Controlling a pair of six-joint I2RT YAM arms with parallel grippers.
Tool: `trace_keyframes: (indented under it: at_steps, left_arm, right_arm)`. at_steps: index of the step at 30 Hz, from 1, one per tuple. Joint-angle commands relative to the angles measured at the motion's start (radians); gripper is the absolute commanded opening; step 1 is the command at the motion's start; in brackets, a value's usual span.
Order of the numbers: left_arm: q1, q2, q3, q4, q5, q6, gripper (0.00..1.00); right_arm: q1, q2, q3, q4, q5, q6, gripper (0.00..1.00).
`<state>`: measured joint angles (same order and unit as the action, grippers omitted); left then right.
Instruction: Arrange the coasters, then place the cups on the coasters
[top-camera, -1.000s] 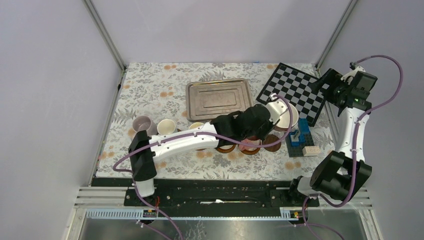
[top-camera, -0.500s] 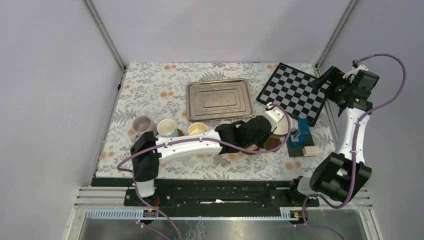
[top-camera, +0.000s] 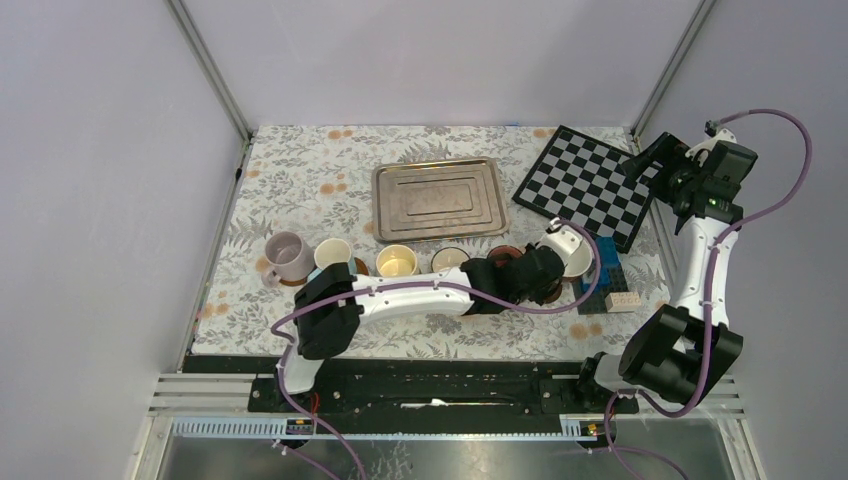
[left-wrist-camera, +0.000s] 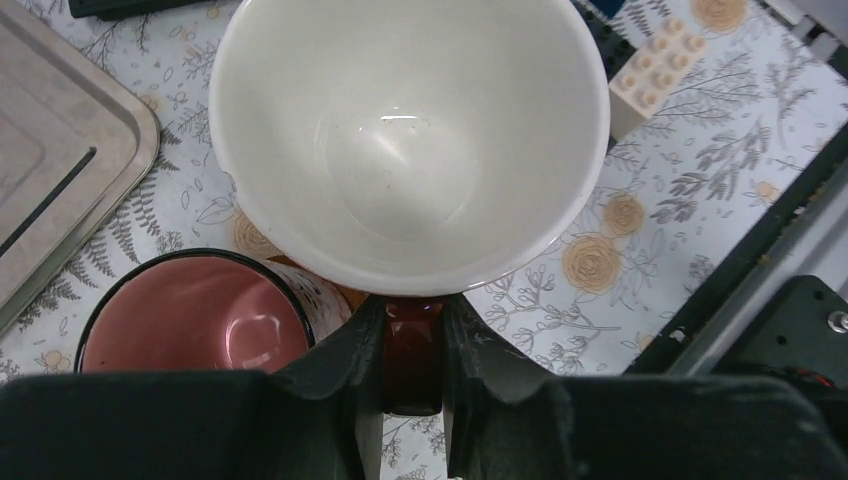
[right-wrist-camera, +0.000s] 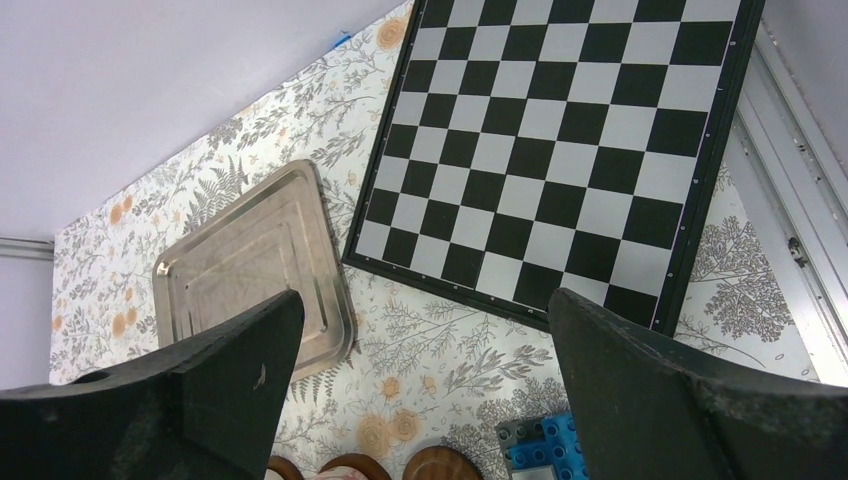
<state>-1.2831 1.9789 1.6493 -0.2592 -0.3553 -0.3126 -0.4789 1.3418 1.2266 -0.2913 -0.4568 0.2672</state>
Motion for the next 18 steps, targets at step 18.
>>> trace_keyframes:
  at_steps: [18]
  left_arm:
    - [-0.026, 0.120, 0.083, 0.211, -0.141, -0.032, 0.00]
  right_arm:
    - [-0.002, -0.033, -0.029, 0.074, -0.023, 0.014, 1.00]
